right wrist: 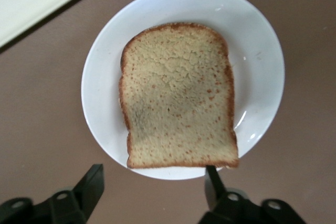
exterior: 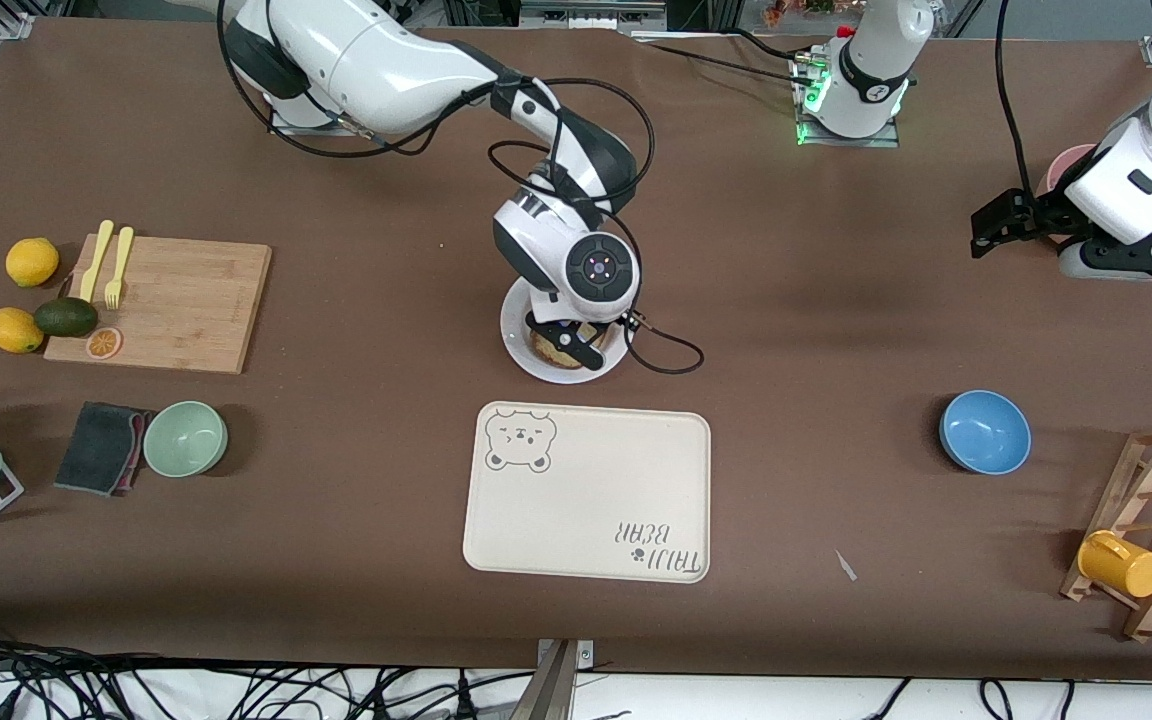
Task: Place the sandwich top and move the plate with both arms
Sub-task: 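Release the bread with the right gripper while the left gripper reaches the plate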
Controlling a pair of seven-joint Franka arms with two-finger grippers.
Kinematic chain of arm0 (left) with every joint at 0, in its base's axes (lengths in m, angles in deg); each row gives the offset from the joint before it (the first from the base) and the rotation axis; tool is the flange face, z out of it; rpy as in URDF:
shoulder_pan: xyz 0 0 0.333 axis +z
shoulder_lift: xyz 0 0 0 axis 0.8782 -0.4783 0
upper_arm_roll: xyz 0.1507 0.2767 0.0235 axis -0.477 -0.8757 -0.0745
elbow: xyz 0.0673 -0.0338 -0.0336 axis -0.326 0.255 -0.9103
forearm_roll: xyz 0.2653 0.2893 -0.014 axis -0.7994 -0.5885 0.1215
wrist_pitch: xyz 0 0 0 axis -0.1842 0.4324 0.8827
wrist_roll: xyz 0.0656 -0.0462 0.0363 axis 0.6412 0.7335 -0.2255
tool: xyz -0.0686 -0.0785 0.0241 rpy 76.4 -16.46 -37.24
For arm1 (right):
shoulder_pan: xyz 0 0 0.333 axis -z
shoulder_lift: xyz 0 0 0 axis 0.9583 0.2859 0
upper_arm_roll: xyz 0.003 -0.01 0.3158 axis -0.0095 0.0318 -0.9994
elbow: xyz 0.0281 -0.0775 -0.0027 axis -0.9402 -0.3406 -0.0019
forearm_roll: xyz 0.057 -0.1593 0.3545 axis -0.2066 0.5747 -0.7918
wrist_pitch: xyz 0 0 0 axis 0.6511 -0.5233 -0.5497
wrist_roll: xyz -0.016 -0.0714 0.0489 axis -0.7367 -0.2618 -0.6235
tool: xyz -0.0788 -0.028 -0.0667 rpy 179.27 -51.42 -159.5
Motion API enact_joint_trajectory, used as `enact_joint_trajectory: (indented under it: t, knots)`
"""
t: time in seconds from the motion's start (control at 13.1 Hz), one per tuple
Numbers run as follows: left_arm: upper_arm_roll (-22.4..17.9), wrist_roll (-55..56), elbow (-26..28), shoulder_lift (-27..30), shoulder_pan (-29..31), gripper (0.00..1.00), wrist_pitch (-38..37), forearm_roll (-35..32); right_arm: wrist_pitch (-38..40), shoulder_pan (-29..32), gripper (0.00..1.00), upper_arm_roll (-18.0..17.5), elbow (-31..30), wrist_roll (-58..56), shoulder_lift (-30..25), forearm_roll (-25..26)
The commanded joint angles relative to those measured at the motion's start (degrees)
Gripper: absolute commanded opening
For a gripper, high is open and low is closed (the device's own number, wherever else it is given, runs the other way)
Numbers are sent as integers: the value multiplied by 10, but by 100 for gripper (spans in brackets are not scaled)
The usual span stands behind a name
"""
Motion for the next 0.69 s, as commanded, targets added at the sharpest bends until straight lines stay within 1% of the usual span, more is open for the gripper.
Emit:
enact_joint_trajectory:
  t: [0.0, 0.08, 0.15, 0.23, 0.31, 0.38, 0.46, 0.61]
  knots:
    - [0, -10, -7, -1, 1, 100, -7, 9, 11, 14, 100, 34, -143, -61, -161, 0]
    - [1, -16, -6, -2, -1, 100, -8, 12, 18, 21, 100, 49, -165, -94, -201, -2]
    - [2, -17, -6, -4, -3, 100, -8, 23, 26, 37, 100, 51, -174, -119, -227, -4]
    - [2, -18, -7, -5, -3, 100, -8, 33, 31, 52, 100, 53, -196, -148, -257, -3]
    - [2, -18, -6, -6, 1, 100, -7, 46, 33, 67, 100, 64, -224, -195, -295, -3]
    - [-1, -18, -5, -12, 3, 100, -8, 77, 33, 84, 100, 79, -249, -252, -329, -5]
    - [-1, -19, -2, -15, 10, 100, -14, 95, 32, 104, 100, 85, -272, -305, -361, -6]
    - [2, -20, -5, -43, 8, 100, -36, 134, 32, 147, 100, 85, -317, -357, -410, -6]
